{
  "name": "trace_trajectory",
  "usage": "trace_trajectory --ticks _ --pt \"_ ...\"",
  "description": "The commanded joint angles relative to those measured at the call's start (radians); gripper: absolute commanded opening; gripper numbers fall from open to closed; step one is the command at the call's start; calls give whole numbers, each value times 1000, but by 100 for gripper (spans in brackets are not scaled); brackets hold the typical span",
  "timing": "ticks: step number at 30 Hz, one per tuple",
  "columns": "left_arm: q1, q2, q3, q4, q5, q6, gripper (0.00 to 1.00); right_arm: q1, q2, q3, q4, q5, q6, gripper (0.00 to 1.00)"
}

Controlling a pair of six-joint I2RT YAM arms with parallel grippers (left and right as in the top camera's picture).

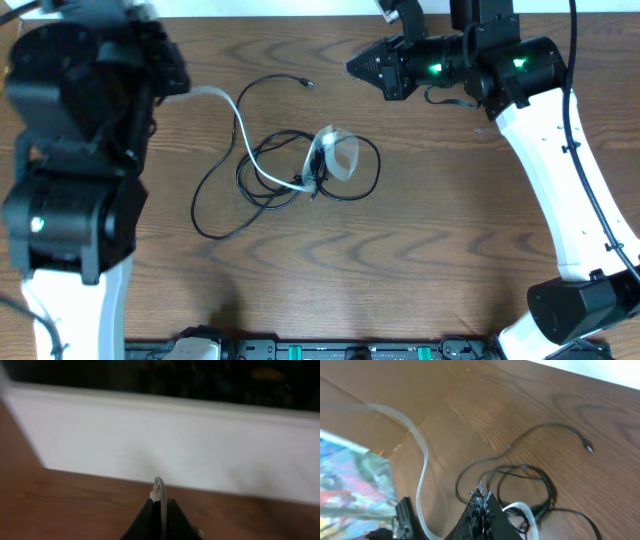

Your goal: Untangle cables

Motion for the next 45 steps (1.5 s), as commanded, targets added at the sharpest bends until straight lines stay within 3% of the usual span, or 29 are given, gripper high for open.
trace_trajectory --ticks 1,7,13,16,18,23,26,31,34,38,45 --pt "4 83 10 -33 244 -69 7 -3 3 4 -57 106 -19 1" --pt "3 245 10 -64 586 -80 7 -5 3 -2 -117 120 -47 1" --pt "3 369 10 -39 792 -137 7 -18 3 -10 -157 126 -53 1" --pt "3 372 10 4 794 -140 7 -15 3 -29 -155 126 -63 3" --pt "8 362 10 37 792 -140 7 -11 5 -55 -138 126 -64 10" --pt "30 323 10 43 713 -140 7 23 20 -150 -44 126 -47 32" --pt "47 293 10 18 662 -140 7 66 38 -237 103 126 13 47" --pt "50 232 10 29 589 -156 7 156 111 -311 308 142 100 54" --pt "50 196 10 25 545 -159 7 209 179 -312 345 195 105 54" --pt "50 187 10 8 546 -159 7 255 272 -312 349 272 -40 65" --pt "50 191 10 -28 519 -158 7 257 396 -312 366 246 -267 66"
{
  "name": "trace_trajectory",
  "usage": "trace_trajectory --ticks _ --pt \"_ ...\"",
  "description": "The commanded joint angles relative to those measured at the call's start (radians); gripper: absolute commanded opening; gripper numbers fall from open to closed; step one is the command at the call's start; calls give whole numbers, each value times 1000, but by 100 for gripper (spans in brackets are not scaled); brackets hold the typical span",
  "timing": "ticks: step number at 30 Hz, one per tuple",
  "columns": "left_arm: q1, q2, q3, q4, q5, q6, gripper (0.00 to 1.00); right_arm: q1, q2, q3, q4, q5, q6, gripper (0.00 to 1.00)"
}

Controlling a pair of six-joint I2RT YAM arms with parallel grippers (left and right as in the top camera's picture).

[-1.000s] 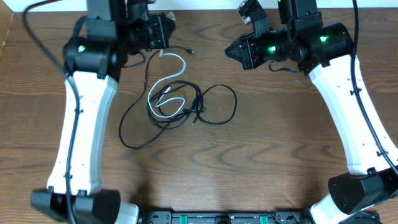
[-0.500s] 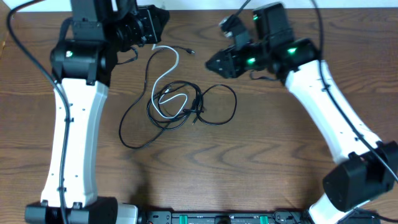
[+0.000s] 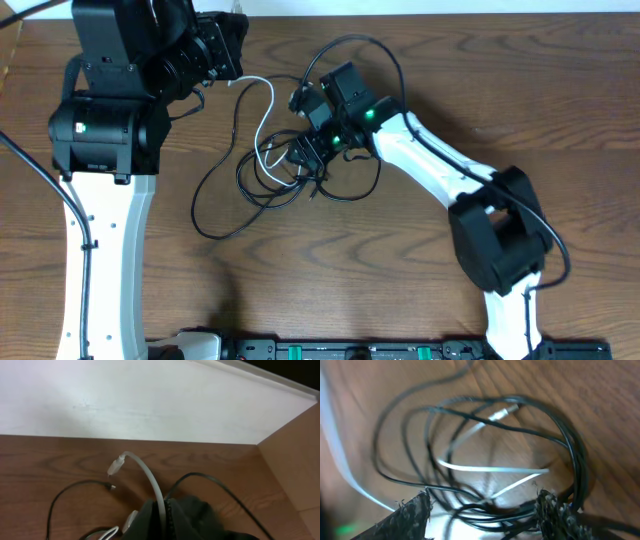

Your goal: Untangle cables

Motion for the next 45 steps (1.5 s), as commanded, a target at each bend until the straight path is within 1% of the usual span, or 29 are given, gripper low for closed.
trace_trajectory --ticks 1,3,5,7,10,12,13,19,24,26,29,32,34,35,36,37,38,40,44,45 --pt "3 2 11 -6 -32 -11 7 -5 40 -10 23 -2 -146 67" --pt "3 2 11 -10 -32 -11 7 -7 53 -10 51 -3 -136 68" --pt "3 2 11 -13 -32 -11 7 -7 58 -10 75 0 -86 73" --pt "3 2 11 -14 -33 -8 7 -8 59 -10 99 0 -27 73" --pt "3 2 11 -14 -40 -8 7 -6 60 -10 138 2 -19 74" --pt "3 2 11 -18 -40 -8 7 -6 60 -10 153 55 74 75" --pt "3 2 11 -21 -43 -8 7 -6 60 -10 160 79 182 73" --pt "3 3 11 -32 -69 -8 7 18 60 -10 180 72 595 62" --pt "3 3 11 -35 -70 -8 7 71 62 -10 192 117 771 55" --pt "3 3 11 -36 -70 -8 7 88 67 -10 192 134 807 53" --pt "3 4 11 -37 -70 -8 7 119 79 -10 193 202 862 46" --pt "3 4 11 -43 -71 -8 7 124 83 -10 197 229 875 43" --pt "3 4 11 -51 -77 -8 7 124 84 -10 204 229 875 38" --pt "3 4 11 -53 -77 -8 7 124 84 -10 205 230 874 32" --pt "3 4 11 -54 -78 -8 7 124 84 -10 204 235 872 21" --pt "3 4 11 -57 -82 -8 7 124 84 -10 204 244 837 5" --pt "3 4 11 -60 -85 -8 7 123 84 -10 205 244 809 1" --pt "3 4 11 -67 -85 -8 7 109 77 -9 218 198 698 1" --pt "3 9 11 -105 -85 -23 7 58 22 -9 225 -26 470 1" --pt "3 10 11 -110 -85 -26 7 54 16 -9 224 -46 454 1"
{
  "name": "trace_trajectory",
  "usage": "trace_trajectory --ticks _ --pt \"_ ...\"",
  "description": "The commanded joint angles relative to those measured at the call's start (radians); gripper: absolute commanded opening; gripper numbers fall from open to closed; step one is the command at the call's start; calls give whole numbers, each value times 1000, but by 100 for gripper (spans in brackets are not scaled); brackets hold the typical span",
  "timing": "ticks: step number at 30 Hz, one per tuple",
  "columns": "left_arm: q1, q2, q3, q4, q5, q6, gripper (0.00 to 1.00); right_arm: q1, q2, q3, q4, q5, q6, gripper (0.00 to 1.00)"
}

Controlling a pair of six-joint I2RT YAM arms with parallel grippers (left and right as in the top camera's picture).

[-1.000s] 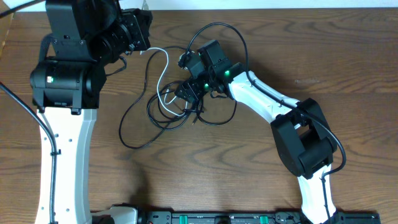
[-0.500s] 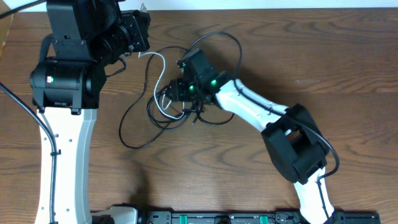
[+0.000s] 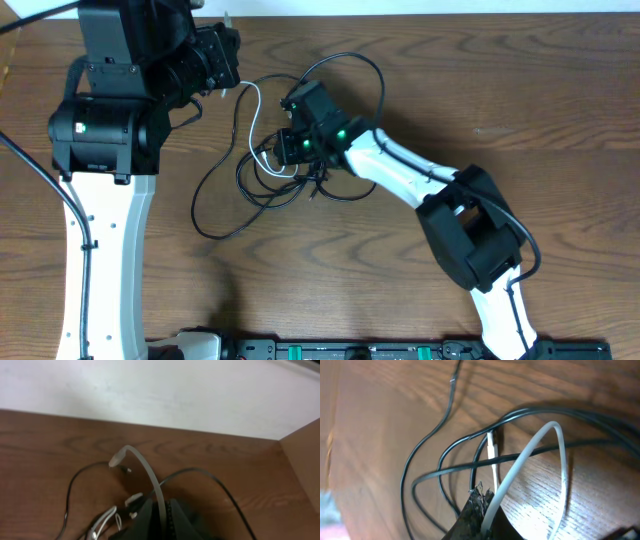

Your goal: Untangle cables

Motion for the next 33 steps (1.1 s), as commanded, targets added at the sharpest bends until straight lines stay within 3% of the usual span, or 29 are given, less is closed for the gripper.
trace_trajectory --ticks 1,7,10,14,24,33 --pt "3 19 11 -50 -7 -47 7 -64 -102 -3 -28 -254 -260 1" --pt "3 80 9 -148 -3 -125 7 -108 -248 -3 -108 -377 -425 1" --pt "3 109 9 -153 80 -172 7 -116 -297 -3 -120 -381 -465 1" --pt "3 124 9 -139 138 -314 7 -105 -311 -3 -109 -412 -480 1" --pt "27 124 9 -151 137 -606 7 -131 -315 -3 79 -758 -468 1" --pt "27 124 9 -154 139 -771 8 -144 -315 -3 216 -771 -332 7"
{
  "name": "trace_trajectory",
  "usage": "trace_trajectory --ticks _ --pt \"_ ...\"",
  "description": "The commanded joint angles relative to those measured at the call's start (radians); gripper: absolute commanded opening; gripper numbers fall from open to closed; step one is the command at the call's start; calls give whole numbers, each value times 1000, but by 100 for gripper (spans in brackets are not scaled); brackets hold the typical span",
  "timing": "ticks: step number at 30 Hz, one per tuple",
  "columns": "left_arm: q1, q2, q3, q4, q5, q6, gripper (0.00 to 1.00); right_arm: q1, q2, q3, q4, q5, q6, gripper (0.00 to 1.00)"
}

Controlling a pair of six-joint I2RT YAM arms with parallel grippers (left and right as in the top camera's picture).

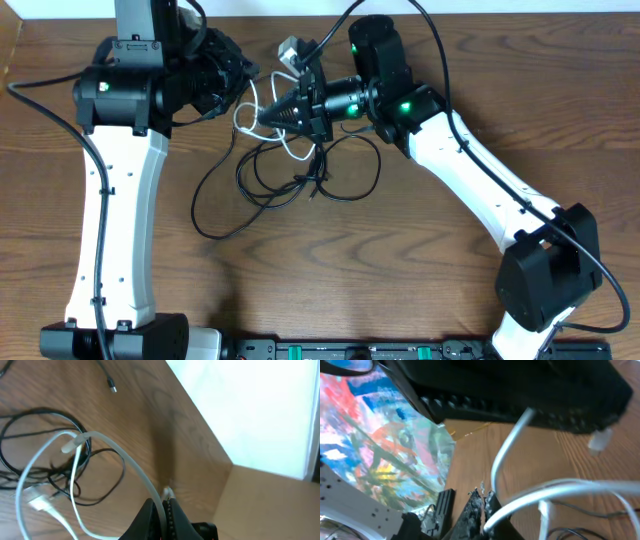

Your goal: Untangle cables

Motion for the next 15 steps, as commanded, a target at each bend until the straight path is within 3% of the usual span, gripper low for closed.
trace_trajectory --ticks 1,9,15 --pt "3 -5 8 -3 10 -101 8 -16 -1 2 24 -31 69 8" --pt "3 -5 8 -3 115 -137 7 0 -1 2 34 61 74 34" --pt "3 -5 8 -2 129 -137 7 7 -1 2 20 178 74 38"
